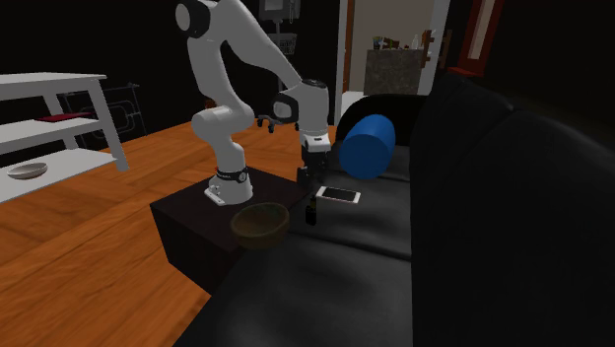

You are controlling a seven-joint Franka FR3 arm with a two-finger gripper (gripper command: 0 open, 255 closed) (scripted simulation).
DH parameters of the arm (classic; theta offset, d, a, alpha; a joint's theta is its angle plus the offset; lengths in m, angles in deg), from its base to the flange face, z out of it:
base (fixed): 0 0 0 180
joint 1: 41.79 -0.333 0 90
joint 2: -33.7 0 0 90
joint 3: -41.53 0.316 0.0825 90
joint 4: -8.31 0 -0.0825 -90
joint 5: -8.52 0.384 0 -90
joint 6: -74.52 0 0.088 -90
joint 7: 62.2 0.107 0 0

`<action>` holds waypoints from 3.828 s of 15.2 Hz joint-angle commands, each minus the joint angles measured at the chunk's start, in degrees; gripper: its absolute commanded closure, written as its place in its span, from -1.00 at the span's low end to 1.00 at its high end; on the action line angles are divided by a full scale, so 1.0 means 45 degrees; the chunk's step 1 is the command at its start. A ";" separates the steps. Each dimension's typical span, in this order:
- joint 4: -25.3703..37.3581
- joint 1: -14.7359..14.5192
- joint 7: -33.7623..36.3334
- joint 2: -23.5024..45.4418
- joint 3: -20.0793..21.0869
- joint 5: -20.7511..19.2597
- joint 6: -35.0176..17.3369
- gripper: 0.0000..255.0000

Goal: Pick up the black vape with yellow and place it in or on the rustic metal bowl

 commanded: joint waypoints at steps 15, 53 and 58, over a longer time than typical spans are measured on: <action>-0.0299 0.0032 0.0084 0.1435 0.0056 -0.0089 -0.1780 1.00; 0.1944 -0.0010 0.0012 -0.2413 -0.0084 -0.0019 0.4308 1.00; 0.2243 0.0132 -0.0280 -0.2869 -0.0326 -0.0135 0.5068 1.00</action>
